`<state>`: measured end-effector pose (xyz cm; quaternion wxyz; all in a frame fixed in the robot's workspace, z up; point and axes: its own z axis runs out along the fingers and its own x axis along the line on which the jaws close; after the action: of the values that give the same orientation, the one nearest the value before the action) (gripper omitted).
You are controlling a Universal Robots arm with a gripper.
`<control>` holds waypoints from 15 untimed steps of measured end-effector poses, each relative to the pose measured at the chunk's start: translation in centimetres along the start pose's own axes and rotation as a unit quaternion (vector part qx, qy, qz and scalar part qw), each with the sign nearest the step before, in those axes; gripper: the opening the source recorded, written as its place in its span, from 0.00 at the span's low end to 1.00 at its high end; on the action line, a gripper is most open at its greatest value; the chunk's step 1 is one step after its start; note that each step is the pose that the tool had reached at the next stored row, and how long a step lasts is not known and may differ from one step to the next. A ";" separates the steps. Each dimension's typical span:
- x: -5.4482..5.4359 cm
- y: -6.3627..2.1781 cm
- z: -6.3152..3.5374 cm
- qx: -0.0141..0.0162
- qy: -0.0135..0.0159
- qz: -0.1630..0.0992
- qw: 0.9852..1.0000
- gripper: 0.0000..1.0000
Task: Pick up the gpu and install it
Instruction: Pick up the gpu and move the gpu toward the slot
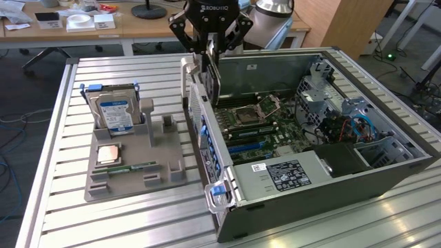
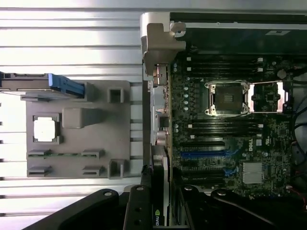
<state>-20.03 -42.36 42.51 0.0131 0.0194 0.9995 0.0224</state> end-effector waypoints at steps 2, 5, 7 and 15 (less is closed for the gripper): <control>-0.8 0.08 0.03 0.000 0.000 0.000 1.000 0.27; -1.8 0.18 0.06 0.000 0.000 0.000 1.000 0.27; -2.5 0.25 0.07 0.000 0.000 0.000 1.000 0.27; -6.4 0.68 0.20 0.000 0.000 0.000 1.000 0.27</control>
<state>-13.62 -41.92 42.51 0.0131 0.0194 0.9995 0.0224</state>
